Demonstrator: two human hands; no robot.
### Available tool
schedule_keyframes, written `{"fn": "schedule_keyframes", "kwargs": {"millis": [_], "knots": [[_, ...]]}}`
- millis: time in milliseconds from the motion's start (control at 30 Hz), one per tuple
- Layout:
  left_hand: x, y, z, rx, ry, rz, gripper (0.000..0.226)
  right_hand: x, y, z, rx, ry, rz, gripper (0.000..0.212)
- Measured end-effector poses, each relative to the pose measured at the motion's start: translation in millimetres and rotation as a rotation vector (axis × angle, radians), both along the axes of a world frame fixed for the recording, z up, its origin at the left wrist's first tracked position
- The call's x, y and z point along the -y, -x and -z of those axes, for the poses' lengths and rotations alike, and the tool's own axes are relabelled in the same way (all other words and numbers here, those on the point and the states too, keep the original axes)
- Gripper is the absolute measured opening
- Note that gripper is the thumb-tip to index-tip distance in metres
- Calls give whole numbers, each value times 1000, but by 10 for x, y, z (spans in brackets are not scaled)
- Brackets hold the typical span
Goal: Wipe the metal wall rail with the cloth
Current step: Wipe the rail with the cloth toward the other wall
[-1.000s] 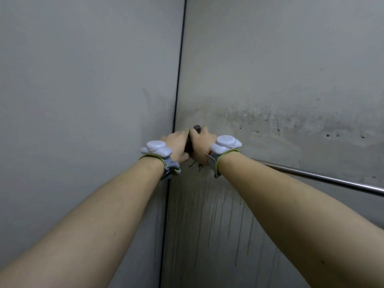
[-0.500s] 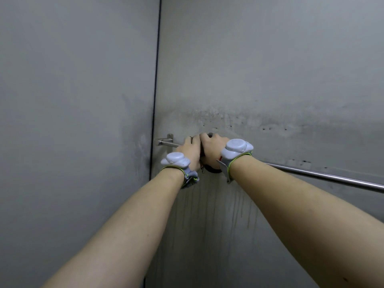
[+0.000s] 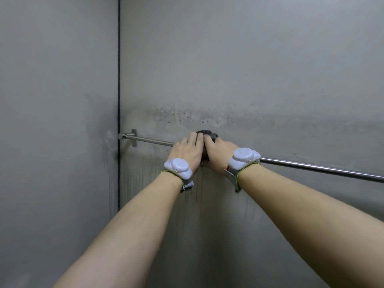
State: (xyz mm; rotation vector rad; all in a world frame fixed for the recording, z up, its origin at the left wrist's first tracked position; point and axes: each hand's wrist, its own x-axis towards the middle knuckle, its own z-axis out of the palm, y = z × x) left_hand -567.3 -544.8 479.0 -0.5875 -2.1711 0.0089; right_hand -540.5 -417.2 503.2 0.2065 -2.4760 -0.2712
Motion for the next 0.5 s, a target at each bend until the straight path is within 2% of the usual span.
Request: {"fn": "schedule_keyframes", "kwargs": {"millis": [100, 500], "knots": [[81, 58, 92, 18, 9, -8, 63, 55, 69, 48, -65, -30, 4, 31], [1058, 1095, 143, 118, -134, -88, 41, 1270, 1075, 29, -45, -82, 1, 31]]}}
